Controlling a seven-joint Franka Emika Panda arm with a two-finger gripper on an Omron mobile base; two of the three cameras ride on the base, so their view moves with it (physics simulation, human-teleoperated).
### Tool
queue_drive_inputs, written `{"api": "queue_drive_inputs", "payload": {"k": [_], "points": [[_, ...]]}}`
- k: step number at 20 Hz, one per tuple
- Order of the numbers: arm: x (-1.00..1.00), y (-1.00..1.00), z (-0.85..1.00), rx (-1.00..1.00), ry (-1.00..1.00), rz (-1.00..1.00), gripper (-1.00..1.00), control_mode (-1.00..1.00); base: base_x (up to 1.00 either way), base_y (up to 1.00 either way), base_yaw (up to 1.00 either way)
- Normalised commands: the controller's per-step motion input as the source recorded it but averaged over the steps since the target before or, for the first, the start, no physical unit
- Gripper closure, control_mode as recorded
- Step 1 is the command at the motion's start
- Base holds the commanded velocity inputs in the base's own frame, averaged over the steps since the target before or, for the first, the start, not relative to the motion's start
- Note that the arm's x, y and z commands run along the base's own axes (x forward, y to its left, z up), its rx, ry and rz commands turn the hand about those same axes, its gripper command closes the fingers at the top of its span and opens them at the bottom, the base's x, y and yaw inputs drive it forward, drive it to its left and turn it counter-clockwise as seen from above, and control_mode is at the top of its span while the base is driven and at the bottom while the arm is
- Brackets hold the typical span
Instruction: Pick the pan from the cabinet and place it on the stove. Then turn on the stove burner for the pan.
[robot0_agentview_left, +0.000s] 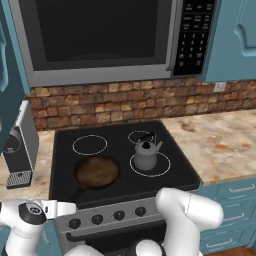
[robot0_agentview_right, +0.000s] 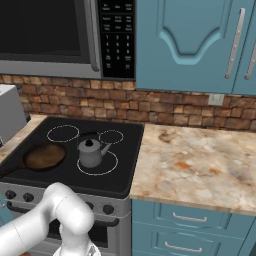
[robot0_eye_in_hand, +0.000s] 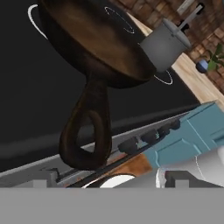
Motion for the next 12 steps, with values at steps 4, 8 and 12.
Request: {"api": "queue_drive_inputs", "payload": {"k": [4, 8, 12], "points": [[-0.32, 0.16, 0.00, 0.00, -0.01, 0.00, -1.00, -1.00, 0.00, 0.00, 0.00], [-0.26, 0.00, -0.14, 0.00, -0.09, 0.00, -1.00, -1.00, 0.00, 0.00, 0.00], [-0.23, 0.00, -0.31, 0.00, -0.14, 0.00, -1.00, -1.00, 0.00, 0.00, 0.00]]}}
